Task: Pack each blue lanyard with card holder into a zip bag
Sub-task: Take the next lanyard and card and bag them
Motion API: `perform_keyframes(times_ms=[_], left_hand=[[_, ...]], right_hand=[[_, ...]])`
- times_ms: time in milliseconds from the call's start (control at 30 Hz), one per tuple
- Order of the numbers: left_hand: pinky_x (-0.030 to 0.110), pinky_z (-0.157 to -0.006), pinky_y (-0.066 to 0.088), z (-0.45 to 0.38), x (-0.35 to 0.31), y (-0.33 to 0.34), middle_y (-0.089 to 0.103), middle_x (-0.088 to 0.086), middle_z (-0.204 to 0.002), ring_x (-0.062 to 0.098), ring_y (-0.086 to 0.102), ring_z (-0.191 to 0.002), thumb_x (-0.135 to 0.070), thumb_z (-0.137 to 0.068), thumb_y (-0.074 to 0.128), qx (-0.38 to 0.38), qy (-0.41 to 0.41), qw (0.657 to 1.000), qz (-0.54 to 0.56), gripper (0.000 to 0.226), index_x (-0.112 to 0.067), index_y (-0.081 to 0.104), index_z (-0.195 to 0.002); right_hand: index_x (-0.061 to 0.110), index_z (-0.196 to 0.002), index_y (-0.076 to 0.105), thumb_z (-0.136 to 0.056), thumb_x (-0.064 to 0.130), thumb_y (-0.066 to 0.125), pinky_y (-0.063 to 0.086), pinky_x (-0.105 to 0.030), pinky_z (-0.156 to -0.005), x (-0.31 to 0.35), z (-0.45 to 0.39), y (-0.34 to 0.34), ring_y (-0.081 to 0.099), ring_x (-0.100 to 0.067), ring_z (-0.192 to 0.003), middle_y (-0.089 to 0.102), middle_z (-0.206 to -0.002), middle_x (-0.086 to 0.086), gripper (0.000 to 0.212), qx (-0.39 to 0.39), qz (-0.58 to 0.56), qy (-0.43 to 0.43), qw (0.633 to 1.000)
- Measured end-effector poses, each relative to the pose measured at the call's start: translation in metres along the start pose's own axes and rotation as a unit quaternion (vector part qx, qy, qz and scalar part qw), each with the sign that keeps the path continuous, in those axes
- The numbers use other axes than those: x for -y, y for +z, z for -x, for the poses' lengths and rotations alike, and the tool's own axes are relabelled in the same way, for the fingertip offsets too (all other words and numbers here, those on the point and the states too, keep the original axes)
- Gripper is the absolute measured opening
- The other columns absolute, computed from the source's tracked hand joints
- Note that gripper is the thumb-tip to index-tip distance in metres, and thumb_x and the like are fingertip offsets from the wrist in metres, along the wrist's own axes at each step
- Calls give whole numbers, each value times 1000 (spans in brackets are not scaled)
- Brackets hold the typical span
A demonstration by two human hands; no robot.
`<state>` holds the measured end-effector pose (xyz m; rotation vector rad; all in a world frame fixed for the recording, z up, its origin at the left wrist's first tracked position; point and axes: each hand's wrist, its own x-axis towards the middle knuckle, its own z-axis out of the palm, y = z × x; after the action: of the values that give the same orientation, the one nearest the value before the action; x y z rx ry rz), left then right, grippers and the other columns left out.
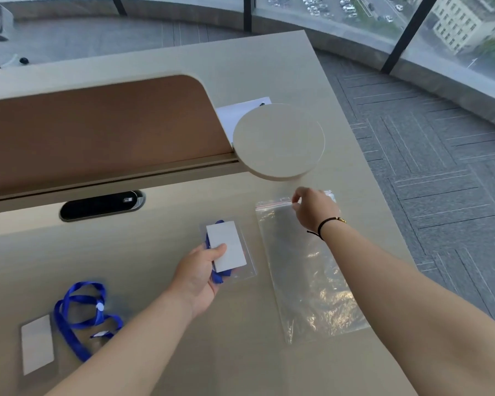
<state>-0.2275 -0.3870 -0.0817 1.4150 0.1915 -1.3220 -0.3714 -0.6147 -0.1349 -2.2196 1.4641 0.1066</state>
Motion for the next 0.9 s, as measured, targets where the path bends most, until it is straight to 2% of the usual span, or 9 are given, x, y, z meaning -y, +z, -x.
perform_keyframes(times_ms=[100,200,267,367,433,533,600,733,900], left_hand=[[37,-82,43,-2,-1,2,62,22,-131,32,60,-97,-5,-97,52,13,-2,1000,1,35,-22,63,-125],[33,-73,42,0,-1,7,63,21,-130,30,58,-91,-4,-98,50,21,-1,1000,-4,38,-19,59,-132],[32,-71,41,1,-1,12,66,16,-118,26,59,-82,-4,-98,49,22,0,1000,-7,39,-19,58,-133],[30,-68,39,2,1,15,66,11,-108,23,57,-72,-5,-98,50,17,-6,1000,-19,40,-21,59,-133],[28,-64,43,3,1,17,66,10,-107,21,57,-69,-5,-98,50,19,-11,999,-24,39,-22,59,-132],[23,-54,51,4,0,18,66,11,-112,22,59,-72,-6,-98,50,22,-17,999,-25,38,-21,58,-132],[25,-57,51,4,0,18,66,11,-110,23,59,-75,-6,-98,50,21,-19,999,-26,37,-19,57,-132],[26,-59,51,4,-1,15,66,10,-107,25,58,-80,-7,-98,51,10,-22,999,-27,35,-19,57,-130],[30,-64,44,9,-11,11,68,15,-107,26,58,-75,-8,-97,53,9,-15,999,-28,35,-13,57,-131]], right_hand=[[31,-111,56,-89,12,47,45,-32,-65,-3,1,2,58,-29,-86,61,-93,-3,30,1,-3,-5,1000],[26,-100,64,-89,13,47,49,-35,-73,-6,-2,2,59,-30,-88,65,-91,-5,24,5,-5,-13,1000],[23,-96,65,-89,14,47,51,-36,-76,-7,-3,0,59,-31,-87,65,-91,-6,22,-1,-7,-16,1000],[24,-105,61,-91,17,47,52,-39,-79,-8,-1,-1,58,-31,-87,60,-89,-3,21,-5,-8,-26,1000],[28,-110,60,-91,15,48,52,-39,-79,-10,-2,-1,59,-30,-90,64,-95,-4,26,0,2,-29,1000],[22,-103,66,-91,11,48,45,-32,-76,-13,-4,-3,61,-32,-94,68,-99,-8,25,3,26,-27,999],[19,-99,67,-92,12,46,43,-32,-75,-12,-4,-3,62,-33,-94,69,-98,-9,23,-4,27,-24,999],[22,-98,61,-93,18,47,52,-37,-75,-7,6,-5,61,-33,-90,68,-96,-7,16,1,19,-45,999],[26,-99,56,-97,24,47,44,-35,-58,7,37,-15,62,-31,-78,68,-85,-6,9,6,-15,-127,992]])
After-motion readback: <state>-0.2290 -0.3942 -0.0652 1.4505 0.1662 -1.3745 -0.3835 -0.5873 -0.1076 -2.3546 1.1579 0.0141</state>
